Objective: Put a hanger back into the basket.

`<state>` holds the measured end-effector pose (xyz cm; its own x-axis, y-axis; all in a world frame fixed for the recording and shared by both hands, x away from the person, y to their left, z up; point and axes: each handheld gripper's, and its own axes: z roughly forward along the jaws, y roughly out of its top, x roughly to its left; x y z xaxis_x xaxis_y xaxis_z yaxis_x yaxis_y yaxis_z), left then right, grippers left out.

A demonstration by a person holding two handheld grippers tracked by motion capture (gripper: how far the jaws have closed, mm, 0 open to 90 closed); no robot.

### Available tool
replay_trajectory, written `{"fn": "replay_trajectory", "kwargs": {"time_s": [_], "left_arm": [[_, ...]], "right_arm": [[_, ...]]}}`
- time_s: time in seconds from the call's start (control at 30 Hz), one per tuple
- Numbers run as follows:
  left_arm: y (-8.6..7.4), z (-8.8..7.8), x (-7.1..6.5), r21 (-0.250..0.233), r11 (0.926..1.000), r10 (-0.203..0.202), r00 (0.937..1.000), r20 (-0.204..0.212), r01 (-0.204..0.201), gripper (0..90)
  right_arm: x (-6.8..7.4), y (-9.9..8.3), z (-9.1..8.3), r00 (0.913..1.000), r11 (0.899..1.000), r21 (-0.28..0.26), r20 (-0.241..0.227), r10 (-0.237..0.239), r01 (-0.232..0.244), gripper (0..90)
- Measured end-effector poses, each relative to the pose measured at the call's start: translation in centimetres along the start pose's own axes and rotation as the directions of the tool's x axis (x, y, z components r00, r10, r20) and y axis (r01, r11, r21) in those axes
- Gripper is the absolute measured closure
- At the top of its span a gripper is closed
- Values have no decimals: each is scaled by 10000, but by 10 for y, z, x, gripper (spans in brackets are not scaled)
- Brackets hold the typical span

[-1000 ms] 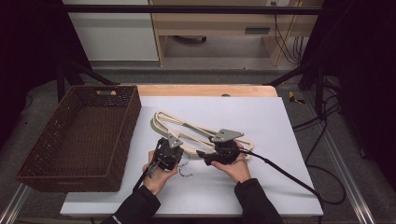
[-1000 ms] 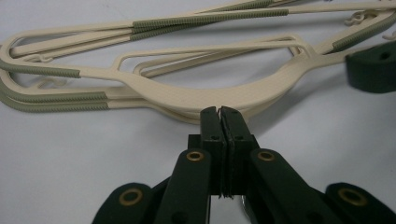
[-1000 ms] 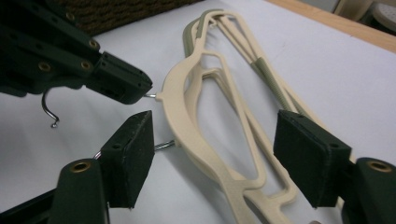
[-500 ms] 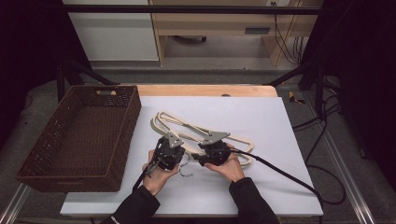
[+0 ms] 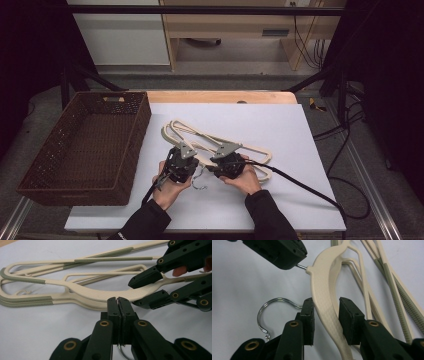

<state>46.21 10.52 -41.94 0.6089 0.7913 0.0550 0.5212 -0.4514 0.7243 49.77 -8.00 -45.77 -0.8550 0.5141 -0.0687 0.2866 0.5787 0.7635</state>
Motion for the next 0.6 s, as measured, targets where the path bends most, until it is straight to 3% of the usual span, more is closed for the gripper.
{"fn": "replay_trajectory", "kwargs": {"time_s": [0.37, 0.6], "left_arm": [[0, -1, -1, -40, 10000, 7, 9999, 111, -7, 886], [1, -3, -1, -209, 9998, 25, 9998, 189, -21, 879]], "right_arm": [[1, -1, -1, 9992, 9990, 143, -22, -411, 412, 686], [3, 0, -7, 9943, 9943, 120, -50, -1062, 1062, 725]]}}
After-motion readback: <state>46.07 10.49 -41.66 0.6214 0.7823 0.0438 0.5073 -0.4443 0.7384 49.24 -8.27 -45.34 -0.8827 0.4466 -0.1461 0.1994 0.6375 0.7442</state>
